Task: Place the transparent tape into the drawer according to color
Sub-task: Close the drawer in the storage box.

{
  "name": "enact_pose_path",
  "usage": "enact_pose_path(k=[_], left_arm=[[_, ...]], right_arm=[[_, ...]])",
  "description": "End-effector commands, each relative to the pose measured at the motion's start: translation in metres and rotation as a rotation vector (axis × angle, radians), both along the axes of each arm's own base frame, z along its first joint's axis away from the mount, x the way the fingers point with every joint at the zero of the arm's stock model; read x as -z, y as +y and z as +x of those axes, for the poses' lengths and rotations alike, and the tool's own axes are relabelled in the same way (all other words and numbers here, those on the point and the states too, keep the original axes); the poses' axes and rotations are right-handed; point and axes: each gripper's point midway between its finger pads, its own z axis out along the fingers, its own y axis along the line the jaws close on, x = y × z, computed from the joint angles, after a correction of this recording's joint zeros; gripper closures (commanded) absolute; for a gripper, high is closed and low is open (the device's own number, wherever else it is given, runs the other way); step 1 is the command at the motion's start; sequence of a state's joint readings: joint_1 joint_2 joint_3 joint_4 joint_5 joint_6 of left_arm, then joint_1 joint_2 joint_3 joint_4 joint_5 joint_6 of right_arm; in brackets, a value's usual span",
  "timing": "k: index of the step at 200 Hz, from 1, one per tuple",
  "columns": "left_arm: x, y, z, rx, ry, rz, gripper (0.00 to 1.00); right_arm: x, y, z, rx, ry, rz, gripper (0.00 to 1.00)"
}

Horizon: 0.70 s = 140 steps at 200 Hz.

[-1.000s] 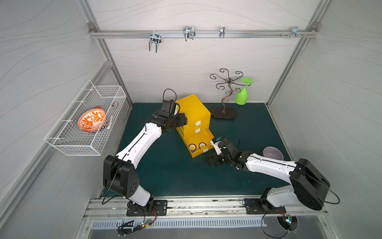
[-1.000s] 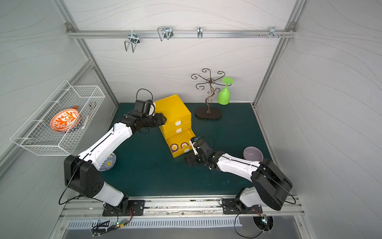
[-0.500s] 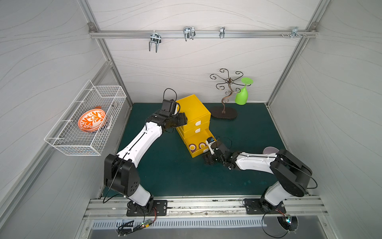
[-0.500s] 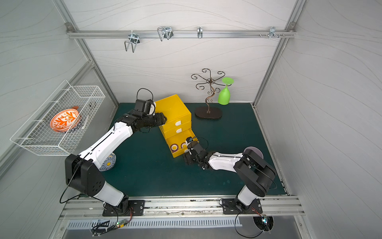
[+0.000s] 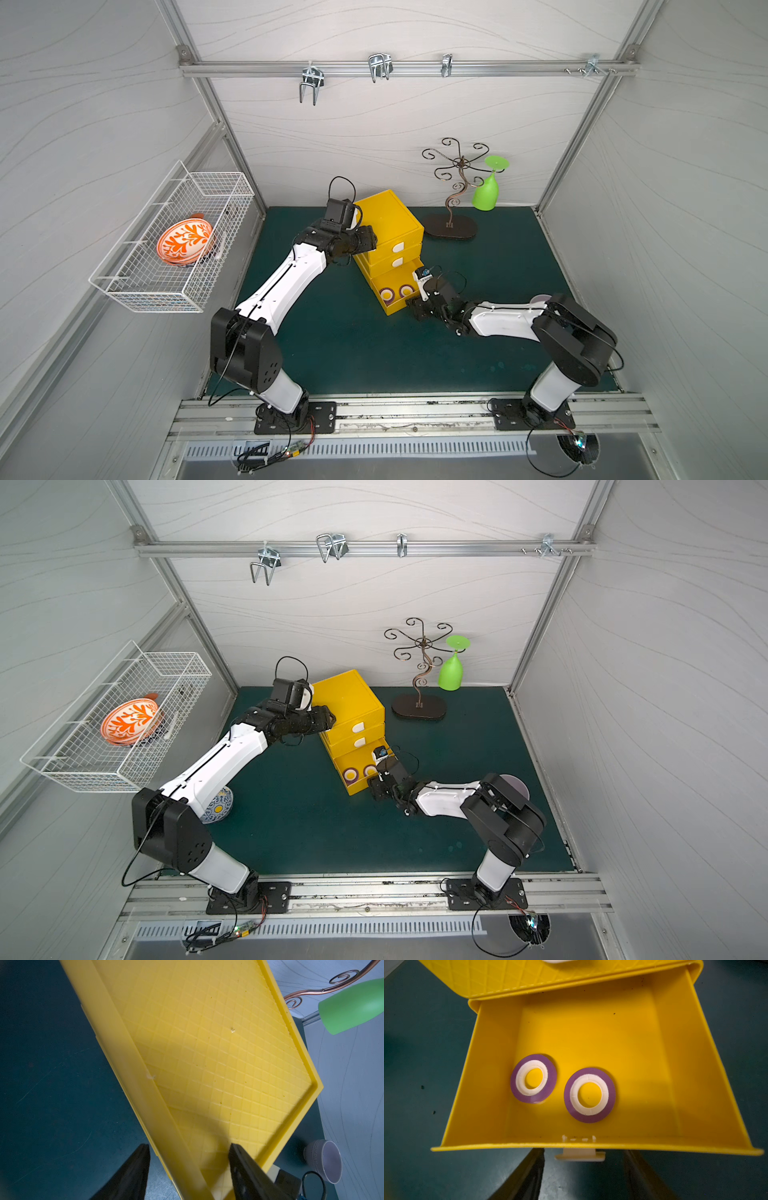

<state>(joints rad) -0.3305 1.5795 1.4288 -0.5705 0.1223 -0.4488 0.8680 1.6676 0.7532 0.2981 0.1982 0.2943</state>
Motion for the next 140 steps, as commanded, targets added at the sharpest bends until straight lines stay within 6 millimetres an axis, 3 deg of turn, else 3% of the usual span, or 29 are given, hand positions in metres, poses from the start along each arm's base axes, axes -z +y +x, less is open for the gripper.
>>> enact_pose_path(k=[1,47,140], left_arm=[[0.009,0.003,0.002,0.006,0.037,0.023,0.36],[0.012,0.001,0.000,0.015,0.049,0.021,0.36],[0.014,0.000,-0.003,0.025,0.060,0.011,0.37]], right_arm=[[-0.017,0.012,0.014,-0.001,-0.056,0.044,0.37],[-0.027,0.019,0.023,-0.002,-0.083,0.064,0.37],[-0.023,0.035,0.045,-0.004,-0.098,0.080,0.38]])
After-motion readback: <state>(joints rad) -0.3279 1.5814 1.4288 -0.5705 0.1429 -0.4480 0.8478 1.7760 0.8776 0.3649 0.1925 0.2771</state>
